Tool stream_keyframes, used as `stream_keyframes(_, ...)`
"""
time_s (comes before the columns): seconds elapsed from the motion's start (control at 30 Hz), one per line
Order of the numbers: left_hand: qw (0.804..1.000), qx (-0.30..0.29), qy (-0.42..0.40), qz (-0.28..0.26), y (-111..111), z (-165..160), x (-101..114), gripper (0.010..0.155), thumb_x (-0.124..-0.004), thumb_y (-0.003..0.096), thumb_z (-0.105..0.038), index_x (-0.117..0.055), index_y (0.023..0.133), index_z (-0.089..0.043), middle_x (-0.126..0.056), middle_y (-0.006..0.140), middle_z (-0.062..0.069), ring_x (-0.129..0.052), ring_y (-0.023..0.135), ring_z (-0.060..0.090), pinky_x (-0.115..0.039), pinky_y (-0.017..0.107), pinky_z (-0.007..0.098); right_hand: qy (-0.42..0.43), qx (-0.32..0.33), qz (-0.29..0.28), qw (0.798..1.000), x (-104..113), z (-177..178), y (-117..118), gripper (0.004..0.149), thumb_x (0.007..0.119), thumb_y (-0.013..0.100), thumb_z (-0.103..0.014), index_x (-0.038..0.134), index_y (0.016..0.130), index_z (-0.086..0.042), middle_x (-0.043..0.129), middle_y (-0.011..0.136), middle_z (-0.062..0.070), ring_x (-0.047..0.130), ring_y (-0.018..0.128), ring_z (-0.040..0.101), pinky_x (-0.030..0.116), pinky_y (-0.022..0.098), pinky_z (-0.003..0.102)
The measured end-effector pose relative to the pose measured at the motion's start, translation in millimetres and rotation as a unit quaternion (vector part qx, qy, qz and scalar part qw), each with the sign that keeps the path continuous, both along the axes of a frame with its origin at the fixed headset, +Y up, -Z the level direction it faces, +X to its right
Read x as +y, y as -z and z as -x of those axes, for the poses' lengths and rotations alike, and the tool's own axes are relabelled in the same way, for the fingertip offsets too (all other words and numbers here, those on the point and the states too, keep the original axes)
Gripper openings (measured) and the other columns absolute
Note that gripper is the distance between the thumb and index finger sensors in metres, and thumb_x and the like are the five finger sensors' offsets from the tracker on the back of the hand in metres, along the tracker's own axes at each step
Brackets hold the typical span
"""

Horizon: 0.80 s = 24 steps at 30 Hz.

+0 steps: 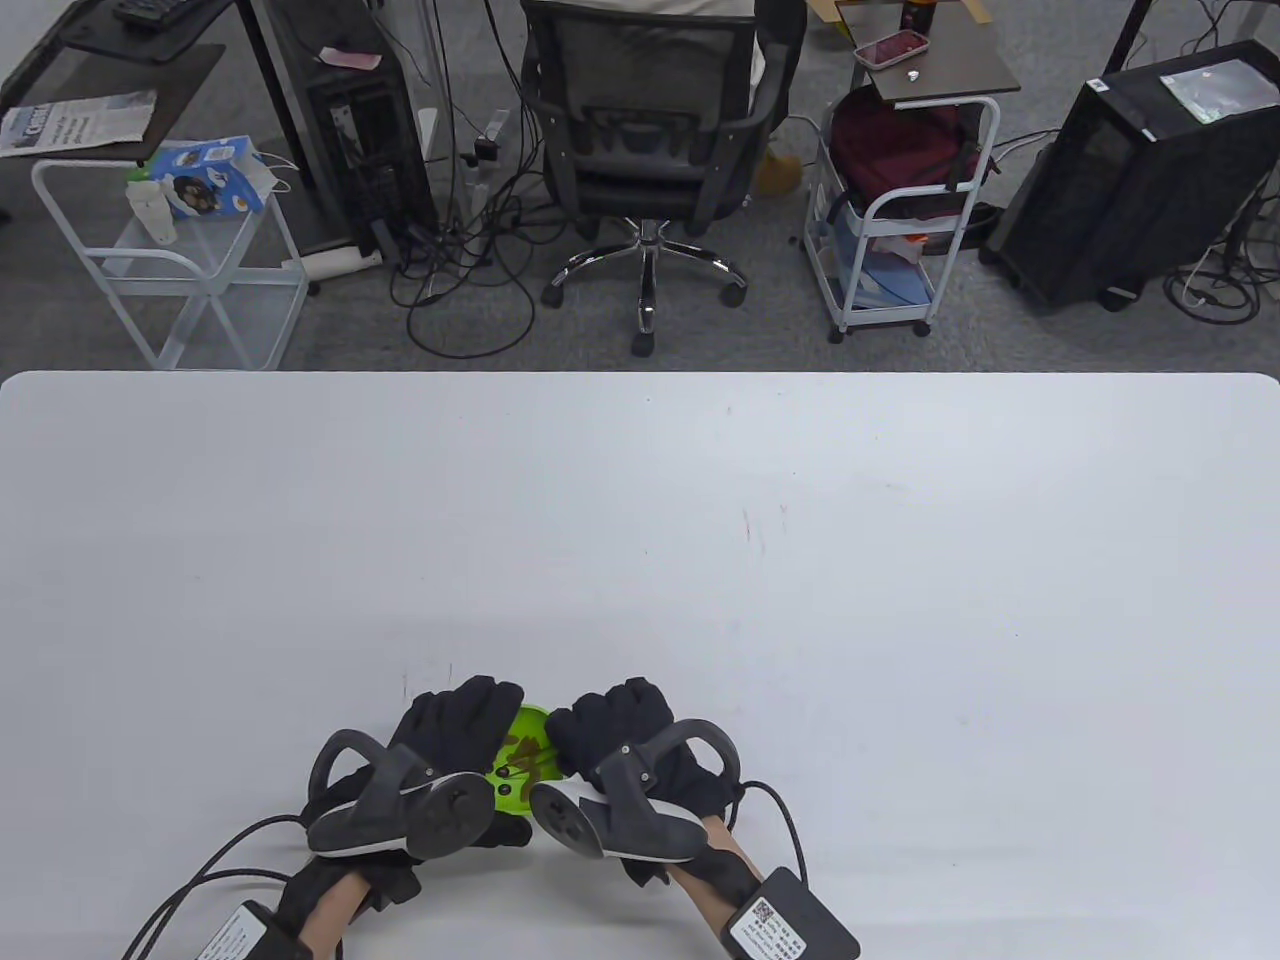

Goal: Pick coffee beans with tweezers into small dish

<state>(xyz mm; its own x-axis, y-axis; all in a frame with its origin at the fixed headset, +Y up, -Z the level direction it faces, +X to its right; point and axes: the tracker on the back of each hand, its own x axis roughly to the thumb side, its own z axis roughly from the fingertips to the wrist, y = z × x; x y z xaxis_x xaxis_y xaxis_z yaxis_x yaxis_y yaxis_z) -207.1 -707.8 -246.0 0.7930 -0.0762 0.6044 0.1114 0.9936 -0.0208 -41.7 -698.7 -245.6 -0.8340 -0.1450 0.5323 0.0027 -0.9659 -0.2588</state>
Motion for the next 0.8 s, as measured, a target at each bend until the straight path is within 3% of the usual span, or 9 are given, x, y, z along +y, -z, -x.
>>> stream_keyframes(0.4,1.0,0.0,0.0,-0.002,0.0,0.6,-0.1,0.115,-0.069,0.035,-0.073,-0.045,0.119,0.003,-0.06,0.119,0.034,-0.082,0.1,0.049,-0.068,0.074,0.067,0.036,-0.022,0.01,0.999,8.6,-18.0,6.1,0.042,0.064,0.044,-0.036,0.068,0.085,-0.027,0.085,0.067,-0.004,0.091,0.051,0.019,0.072,0.07,0.056)
stream_keyframes(0.8,1.0,0.001,0.001,-0.001,0.1,1.5,-0.3,0.115,-0.068,0.0351,-0.073,-0.045,0.119,0.003,-0.06,0.119,0.034,-0.082,0.1,0.049,-0.068,0.074,0.067,0.093,-0.08,0.017,0.992,23.5,-65.8,9.6,0.042,0.063,0.044,-0.035,0.069,0.085,-0.026,0.085,0.067,-0.004,0.091,0.051,0.02,0.071,0.07,0.057)
